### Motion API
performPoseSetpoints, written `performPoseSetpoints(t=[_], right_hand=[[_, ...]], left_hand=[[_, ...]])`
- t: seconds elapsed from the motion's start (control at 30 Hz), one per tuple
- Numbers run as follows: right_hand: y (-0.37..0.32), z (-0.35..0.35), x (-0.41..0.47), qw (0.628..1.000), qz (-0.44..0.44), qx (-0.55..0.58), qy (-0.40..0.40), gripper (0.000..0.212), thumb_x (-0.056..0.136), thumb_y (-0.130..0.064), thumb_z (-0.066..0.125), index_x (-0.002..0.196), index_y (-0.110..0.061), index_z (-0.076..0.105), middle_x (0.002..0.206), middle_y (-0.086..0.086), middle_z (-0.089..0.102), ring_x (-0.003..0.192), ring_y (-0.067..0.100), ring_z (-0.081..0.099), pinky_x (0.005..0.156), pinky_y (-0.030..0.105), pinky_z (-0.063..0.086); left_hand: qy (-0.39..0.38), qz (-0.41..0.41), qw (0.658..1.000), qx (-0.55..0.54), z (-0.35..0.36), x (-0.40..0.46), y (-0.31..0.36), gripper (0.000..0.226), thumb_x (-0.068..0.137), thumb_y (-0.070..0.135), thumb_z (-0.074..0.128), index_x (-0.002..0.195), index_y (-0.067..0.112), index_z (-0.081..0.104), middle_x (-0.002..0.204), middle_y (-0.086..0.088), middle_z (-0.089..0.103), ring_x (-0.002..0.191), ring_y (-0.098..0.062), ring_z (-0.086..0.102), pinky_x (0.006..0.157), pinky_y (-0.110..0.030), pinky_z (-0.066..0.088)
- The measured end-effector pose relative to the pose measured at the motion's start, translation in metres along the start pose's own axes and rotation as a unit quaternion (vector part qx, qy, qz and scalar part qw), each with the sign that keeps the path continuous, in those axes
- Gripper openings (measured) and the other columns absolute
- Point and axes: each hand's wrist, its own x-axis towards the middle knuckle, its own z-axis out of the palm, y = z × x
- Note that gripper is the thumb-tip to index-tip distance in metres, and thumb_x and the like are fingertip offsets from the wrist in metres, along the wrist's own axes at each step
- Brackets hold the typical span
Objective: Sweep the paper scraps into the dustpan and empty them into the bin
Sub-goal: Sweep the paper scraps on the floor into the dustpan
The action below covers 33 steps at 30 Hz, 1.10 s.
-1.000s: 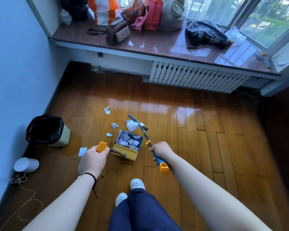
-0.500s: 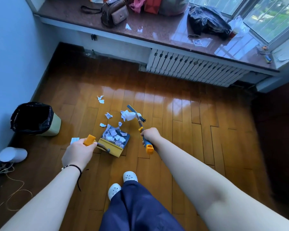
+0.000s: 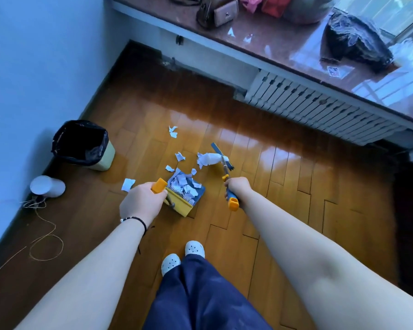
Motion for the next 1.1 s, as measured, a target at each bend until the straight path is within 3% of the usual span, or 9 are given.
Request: performPoseSetpoints(t=[0.17,0.37,0.47,0.6,0.67,0.77,1.0,1.1], right_hand=[[-0.011,0.014,0.019,0.997,0.018,0.074,0.024,0.009,0.092,-0.005,0.055,0.1,-0.002,0.057,0.075,0.014,0.057,0.061,0.025,0.058,0.065,0.036,0.056],[-0.028,0.031,0.031,0.998,0.015,0.059,0.016,0.025,0.092,-0.008,0.057,0.115,0.0,0.057,0.077,0.013,0.057,0.067,0.025,0.06,0.075,0.039,0.06],[-0.032,0.036,0.027,0.999,0.012,0.018,-0.025,0.013,0.096,-0.014,0.053,0.108,-0.01,0.057,0.082,0.005,0.055,0.062,0.015,0.052,0.058,0.026,0.05],[-0.017,0.043,0.019,0.997,0.04,-0.012,-0.064,0.01,0.094,-0.005,0.055,0.103,-0.001,0.057,0.072,0.015,0.054,0.053,0.024,0.054,0.055,0.034,0.049],[-0.01,0.045,0.011,0.995,0.035,-0.048,-0.086,0.007,0.097,-0.003,0.052,0.09,-0.001,0.055,0.069,0.016,0.055,0.057,0.028,0.057,0.062,0.038,0.053],[-0.001,0.043,0.001,0.991,0.037,-0.074,-0.101,0.018,0.097,-0.003,0.053,0.079,-0.006,0.054,0.069,0.016,0.056,0.053,0.024,0.057,0.058,0.037,0.052],[0.015,0.029,-0.017,0.986,0.052,-0.08,-0.138,0.013,0.096,-0.01,0.054,0.083,-0.007,0.057,0.08,0.017,0.057,0.053,0.021,0.054,0.052,0.03,0.049],[0.018,0.017,-0.017,0.985,0.054,-0.068,-0.147,0.012,0.096,-0.01,0.055,0.085,-0.007,0.055,0.074,0.014,0.055,0.05,0.02,0.053,0.047,0.027,0.047]], left_hand=[[0.01,0.018,1.0,0.017,-0.005,0.011,-0.006,0.033,0.097,0.05,0.053,0.113,0.026,0.069,0.075,0.007,0.057,0.073,-0.021,0.057,0.051,-0.022,0.037],[0.012,0.009,1.0,0.022,-0.004,0.023,0.003,0.029,0.097,0.047,0.053,0.111,0.028,0.069,0.068,0.012,0.052,0.069,-0.018,0.055,0.049,-0.021,0.032],[0.012,0.009,1.0,0.026,-0.003,0.035,0.015,0.026,0.097,0.048,0.053,0.101,0.028,0.069,0.066,0.012,0.053,0.064,-0.016,0.053,0.049,-0.02,0.032],[0.011,0.001,0.999,0.033,-0.002,0.049,0.029,0.029,0.095,0.044,0.055,0.078,0.022,0.064,0.064,0.006,0.06,0.059,-0.017,0.055,0.053,-0.025,0.047],[0.005,-0.003,1.0,0.028,-0.001,0.053,0.035,0.031,0.092,0.041,0.056,0.071,0.019,0.062,0.063,0.002,0.062,0.059,-0.021,0.06,0.056,-0.029,0.051],[0.0,-0.003,1.0,0.029,-0.002,0.055,0.045,0.033,0.092,0.041,0.056,0.07,0.017,0.063,0.063,0.001,0.063,0.06,-0.023,0.062,0.055,-0.029,0.052],[-0.006,-0.002,1.0,0.027,-0.002,0.052,0.051,0.034,0.095,0.041,0.054,0.07,0.019,0.061,0.064,0.0,0.062,0.06,-0.021,0.059,0.056,-0.029,0.05],[-0.005,0.0,1.0,0.028,-0.002,0.048,0.05,0.033,0.095,0.041,0.054,0.073,0.018,0.063,0.066,0.0,0.063,0.062,-0.021,0.059,0.055,-0.026,0.047]])
